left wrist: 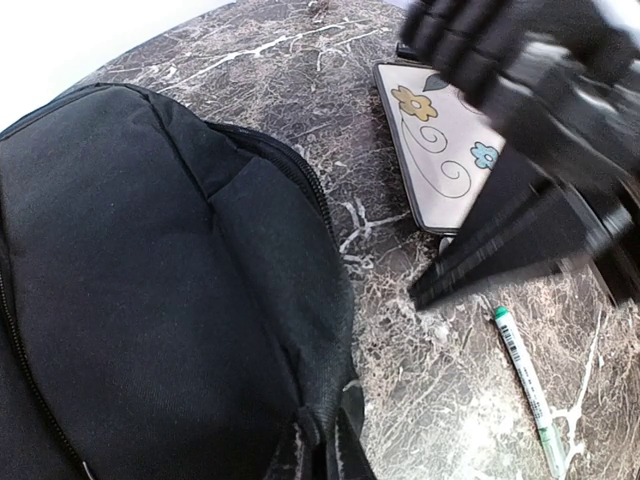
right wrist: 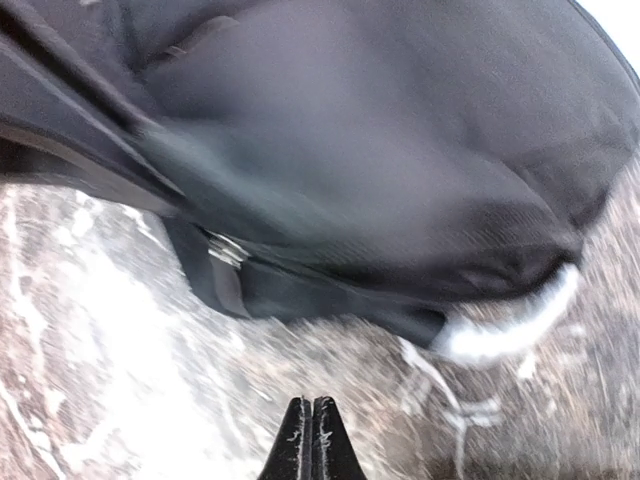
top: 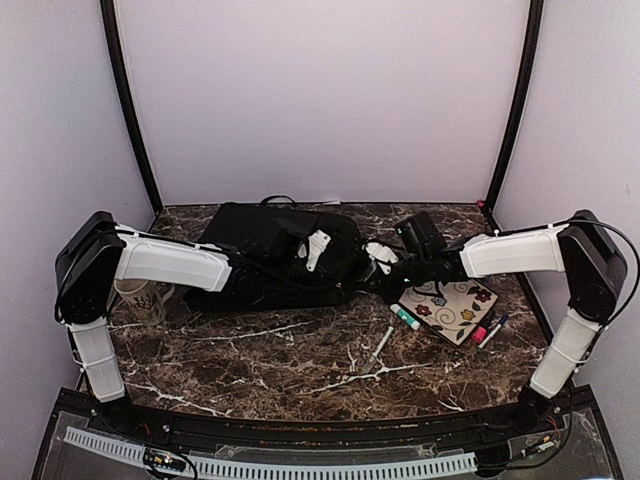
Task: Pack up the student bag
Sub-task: Grab the largest pocket of the student bag.
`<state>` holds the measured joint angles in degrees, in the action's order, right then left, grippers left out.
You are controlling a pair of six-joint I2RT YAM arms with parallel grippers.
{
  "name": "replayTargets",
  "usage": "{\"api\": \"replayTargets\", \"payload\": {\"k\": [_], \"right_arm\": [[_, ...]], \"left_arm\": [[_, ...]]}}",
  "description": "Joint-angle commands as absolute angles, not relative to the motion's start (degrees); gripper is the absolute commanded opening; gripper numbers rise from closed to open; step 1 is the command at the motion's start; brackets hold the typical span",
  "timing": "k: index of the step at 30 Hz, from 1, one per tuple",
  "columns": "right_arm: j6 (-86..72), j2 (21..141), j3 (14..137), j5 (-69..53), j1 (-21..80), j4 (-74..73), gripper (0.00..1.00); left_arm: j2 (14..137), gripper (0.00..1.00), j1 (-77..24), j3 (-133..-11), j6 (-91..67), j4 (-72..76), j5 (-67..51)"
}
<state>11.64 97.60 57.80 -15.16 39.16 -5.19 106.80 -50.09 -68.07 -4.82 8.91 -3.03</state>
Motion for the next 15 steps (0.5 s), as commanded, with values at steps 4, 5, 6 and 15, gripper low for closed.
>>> {"api": "replayTargets", "payload": {"k": [4,5,6,15], "right_arm": [[12.63,99.41,58.86,-14.79,35.36,-6.22,0.0],[12.55,99.67,59.33,-16.34,35.3,-6.55,0.0],[12.61,99.81,59.6,-19.27,35.31,-6.58,0.0],[10.75,101.16,58.2,-25.79,39.8,-0.15,0.3]], "left_arm": [[104.06,0.0,-50.1,-66.29,-4.12,9.01,-7.48],[103.99,0.0,-50.1,-66.23,-4.23,9.04,-7.44],[103.93,0.0,-50.1,-66.12,-4.37,9.09,-7.51],[104.72,0.0,-50.01,-66.34,-7.81,11.04,-7.94]]}}
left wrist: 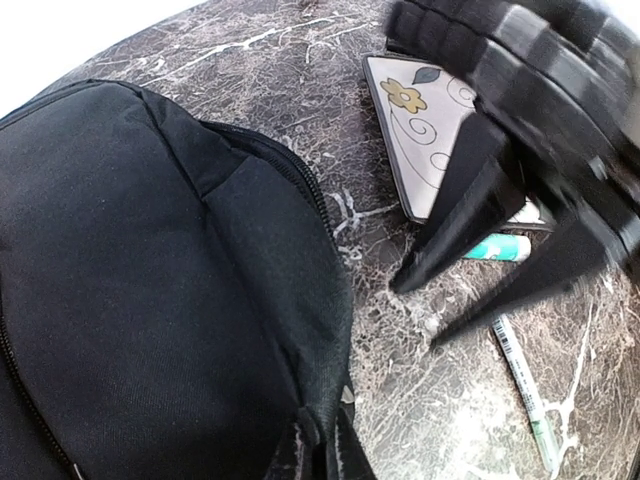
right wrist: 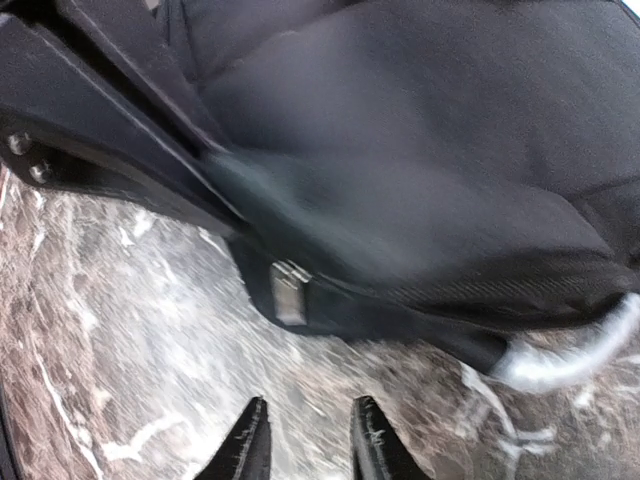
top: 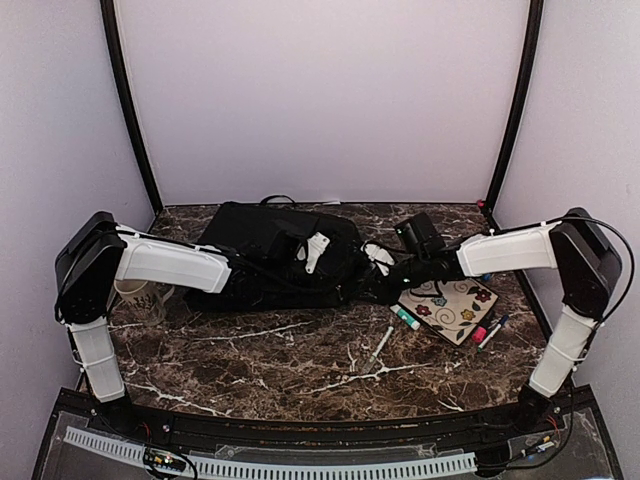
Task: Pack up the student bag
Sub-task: Grab the largest pocket of the student bag.
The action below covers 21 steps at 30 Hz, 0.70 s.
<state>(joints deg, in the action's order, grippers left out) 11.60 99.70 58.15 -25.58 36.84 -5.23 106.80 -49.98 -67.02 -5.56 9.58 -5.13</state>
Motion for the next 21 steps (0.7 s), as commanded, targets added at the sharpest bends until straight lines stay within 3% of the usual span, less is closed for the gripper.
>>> {"api": "replayTargets", "payload": {"k": [1,7,21], "right_arm": [[10.68,101.61,58.23,-24.21,40.49,0.49,0.31],[7.34,104.49,59.68,-17.47,42.0,3.9,0.36],[4.16,107.34,61.35,-17.99,43.4,10.01,0.36]], "left_arm": [[104.97,0.0,-50.01,-66.37,-8.3,11.53,-8.28],[105.29,0.0,-50.01,-66.19,-9.81,13.08,-8.99],[105.38,0.0,-50.05,-65.75,-10.23,13.92,-9.84]]}}
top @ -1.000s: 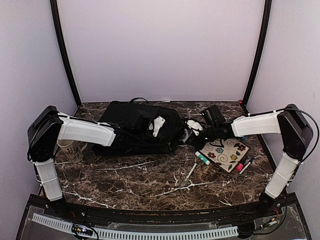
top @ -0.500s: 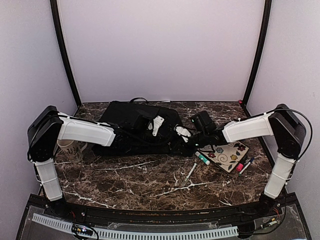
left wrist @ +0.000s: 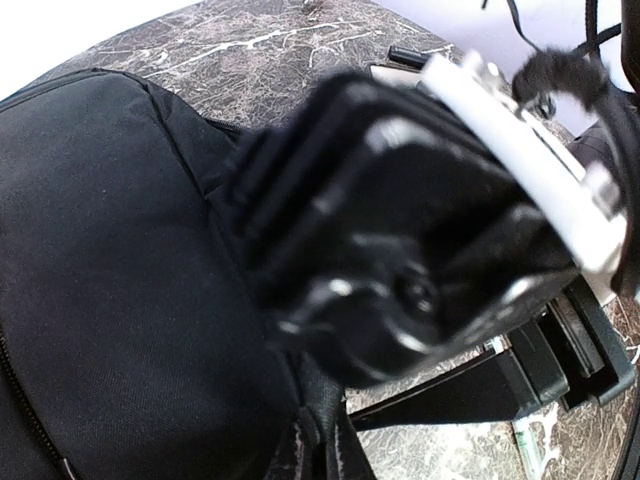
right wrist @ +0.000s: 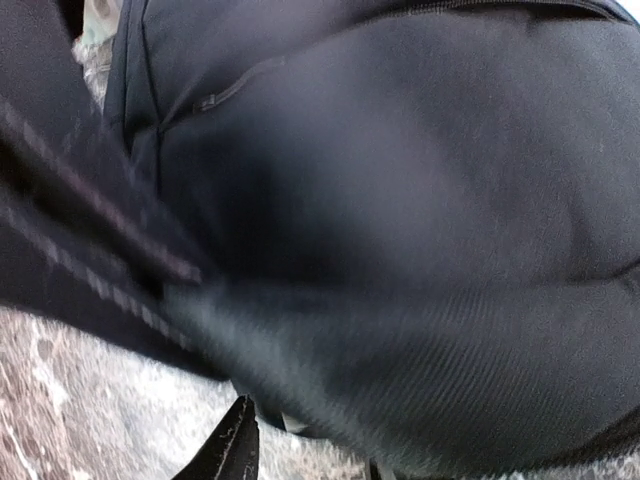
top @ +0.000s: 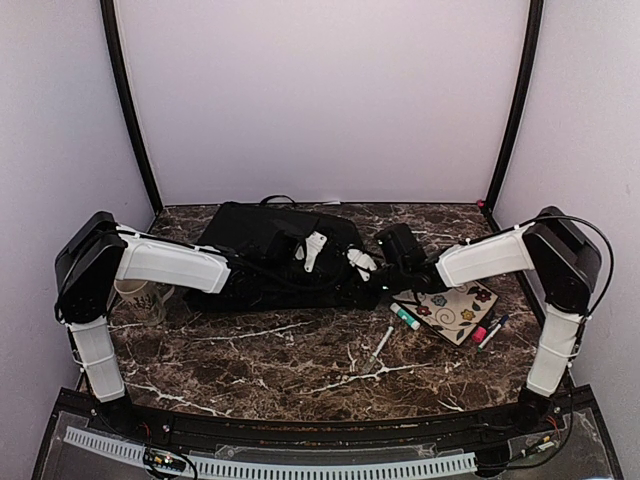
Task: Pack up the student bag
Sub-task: Grab the largest pocket of the student bag.
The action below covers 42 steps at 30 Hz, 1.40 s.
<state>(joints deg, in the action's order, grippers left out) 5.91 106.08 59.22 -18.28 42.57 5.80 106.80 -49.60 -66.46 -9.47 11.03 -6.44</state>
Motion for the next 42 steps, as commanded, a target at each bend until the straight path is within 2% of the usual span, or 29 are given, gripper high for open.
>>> {"api": "replayTargets", "payload": {"k": [1,8,15,17,31,40,42], "right_arm": [[3.99,107.46,61.45,-17.82,43.56,10.34,0.37],[2.54,109.8,63.21,-15.7,43.85,10.56,0.36],[4.1,109.67,63.29,-16.61,43.62,7.17,0.03],[4.26,108.15,62.27,-17.07,43.23,6.76,0.02],[5.9,106.93,62.53,-24.23,40.46,-0.57,0.01],[6.19,111.07,66.94,-28.52,38.76,-0.09,0.15],[6.09,111.79,67.94,-29.02,38.19,0.03,0.16]], "left_arm": [[105.38,0.0,-50.02,-65.76,-10.21,13.93,-9.93],[105.51,0.01,-50.01,-65.81,-10.32,14.32,-10.45],[104.9,0.0,-50.01,-65.61,-9.45,13.18,-9.71],[104.85,0.0,-50.01,-65.4,-9.08,12.78,-9.3],[104.59,0.0,-50.01,-64.78,-6.94,11.35,-8.74],[104.68,0.0,-50.01,-65.12,-7.35,11.84,-9.72],[104.76,0.0,-50.01,-65.2,-7.58,11.91,-9.99]]}}
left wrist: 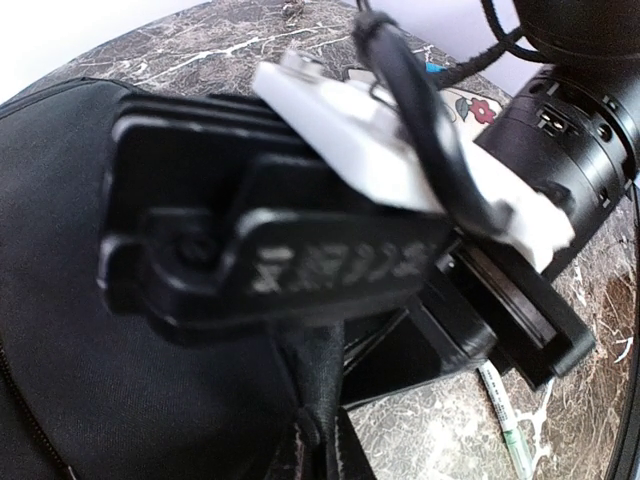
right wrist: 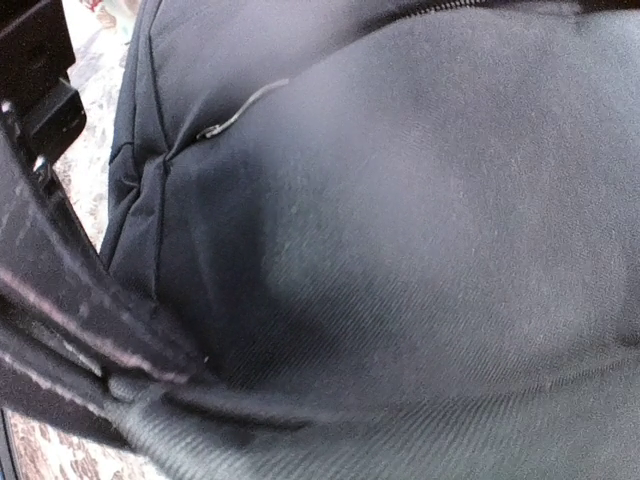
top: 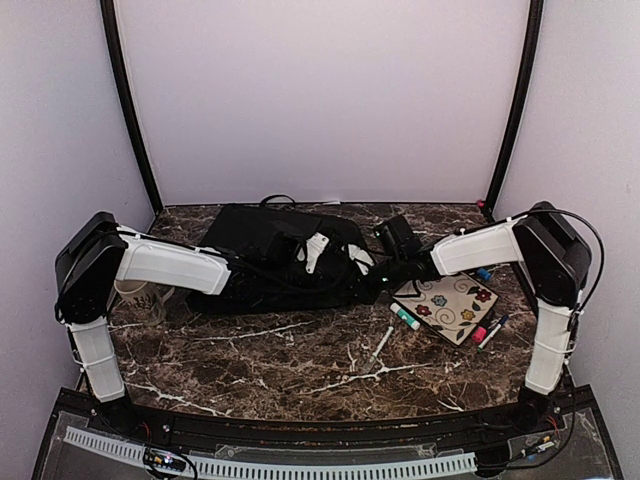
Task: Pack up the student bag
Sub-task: Grab the largest pocket of the student bag.
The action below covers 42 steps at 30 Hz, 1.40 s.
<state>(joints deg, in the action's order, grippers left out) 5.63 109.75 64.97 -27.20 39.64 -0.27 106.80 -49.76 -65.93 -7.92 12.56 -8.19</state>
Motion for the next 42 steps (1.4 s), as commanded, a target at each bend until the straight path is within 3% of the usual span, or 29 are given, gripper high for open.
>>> {"api": "replayTargets", "payload": {"k": [1,5,10,17,26,35,42], "right_arm": [[5.96,111.93,68.08,-29.21,38.03,0.09,0.14],[5.54,112.28,67.83,-30.86,37.59,0.1,0.1],[6.75,111.91,67.44,-33.29,37.38,-0.79,0.19],[6.08,111.57,66.84,-33.54,36.87,0.42,0.22],[5.8,112.42,67.24,-35.17,35.88,-0.11,0.06],[6.78,112.0,68.2,-36.61,35.62,-1.96,0.14],[5.84,113.78,68.99,-38.81,35.64,-2.13,0.03]], "left_arm": [[104.77,0.0,-50.01,-65.21,-7.62,11.9,-10.21],[104.85,0.0,-50.01,-65.13,-7.55,11.8,-10.26],[104.92,0.0,-50.01,-65.17,-7.27,11.73,-10.28],[105.12,0.01,-50.01,-65.48,-7.25,11.27,-10.38],[104.94,0.01,-50.01,-65.31,-7.09,11.05,-10.72],[105.16,0.02,-50.03,-65.76,-6.7,10.68,-10.66],[105.04,0.02,-50.01,-66.05,-6.61,10.05,-10.92]]}}
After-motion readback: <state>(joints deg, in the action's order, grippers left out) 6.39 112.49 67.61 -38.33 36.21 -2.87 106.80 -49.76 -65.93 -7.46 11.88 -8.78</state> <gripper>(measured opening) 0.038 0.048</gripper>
